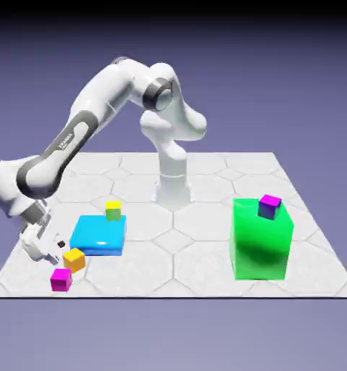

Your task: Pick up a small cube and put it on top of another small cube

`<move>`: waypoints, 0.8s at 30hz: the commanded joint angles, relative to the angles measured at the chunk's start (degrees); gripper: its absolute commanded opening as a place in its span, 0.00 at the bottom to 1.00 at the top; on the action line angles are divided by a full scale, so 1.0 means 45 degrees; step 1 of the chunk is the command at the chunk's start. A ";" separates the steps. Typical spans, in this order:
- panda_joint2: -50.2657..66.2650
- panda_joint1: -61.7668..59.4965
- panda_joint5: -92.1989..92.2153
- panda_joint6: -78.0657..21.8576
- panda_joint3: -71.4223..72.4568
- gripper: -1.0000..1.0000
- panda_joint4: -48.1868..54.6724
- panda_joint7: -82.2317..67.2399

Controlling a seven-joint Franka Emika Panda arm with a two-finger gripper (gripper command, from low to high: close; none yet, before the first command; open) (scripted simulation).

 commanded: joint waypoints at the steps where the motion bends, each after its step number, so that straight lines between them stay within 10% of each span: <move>1: 0.0462 -0.0095 0.0296 -0.0448 -0.0197 0.50 0.0411 0.0137; 10: 0.3065 0.0016 0.2223 -0.0993 -0.0498 0.50 0.1298 0.0234; 11: 0.3065 0.0016 0.2223 -0.0993 -0.0498 0.00 0.1298 0.0234; 24: -0.0278 0.1061 0.1822 -0.1358 -0.2826 0.00 -0.2280 0.0601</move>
